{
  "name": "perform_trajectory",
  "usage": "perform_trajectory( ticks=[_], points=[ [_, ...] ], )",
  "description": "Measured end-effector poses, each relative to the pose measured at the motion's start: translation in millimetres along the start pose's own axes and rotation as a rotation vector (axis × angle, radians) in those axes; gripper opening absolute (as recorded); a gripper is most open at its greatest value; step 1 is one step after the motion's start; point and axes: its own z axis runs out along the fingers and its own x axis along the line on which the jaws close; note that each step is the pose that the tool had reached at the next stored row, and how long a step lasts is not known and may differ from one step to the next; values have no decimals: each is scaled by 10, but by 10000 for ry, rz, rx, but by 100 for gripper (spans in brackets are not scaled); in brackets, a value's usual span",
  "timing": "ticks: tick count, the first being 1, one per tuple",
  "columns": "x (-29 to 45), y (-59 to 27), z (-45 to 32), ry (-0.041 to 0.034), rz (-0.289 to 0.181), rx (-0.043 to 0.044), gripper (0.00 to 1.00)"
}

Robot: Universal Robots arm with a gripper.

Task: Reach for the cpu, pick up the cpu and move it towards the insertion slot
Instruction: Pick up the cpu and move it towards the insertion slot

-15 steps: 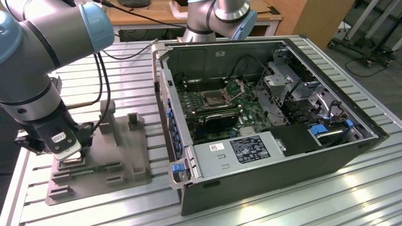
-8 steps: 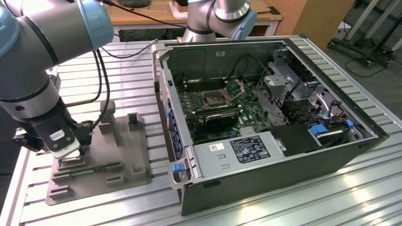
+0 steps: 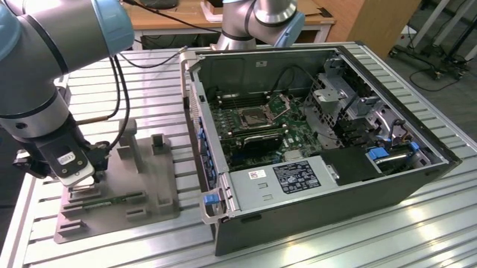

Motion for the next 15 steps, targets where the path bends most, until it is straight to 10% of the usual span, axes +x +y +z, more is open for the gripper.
perform_trajectory(
  ticks=[15],
  points=[
    [0,5,-93,-1,0,0,55]
  ],
)
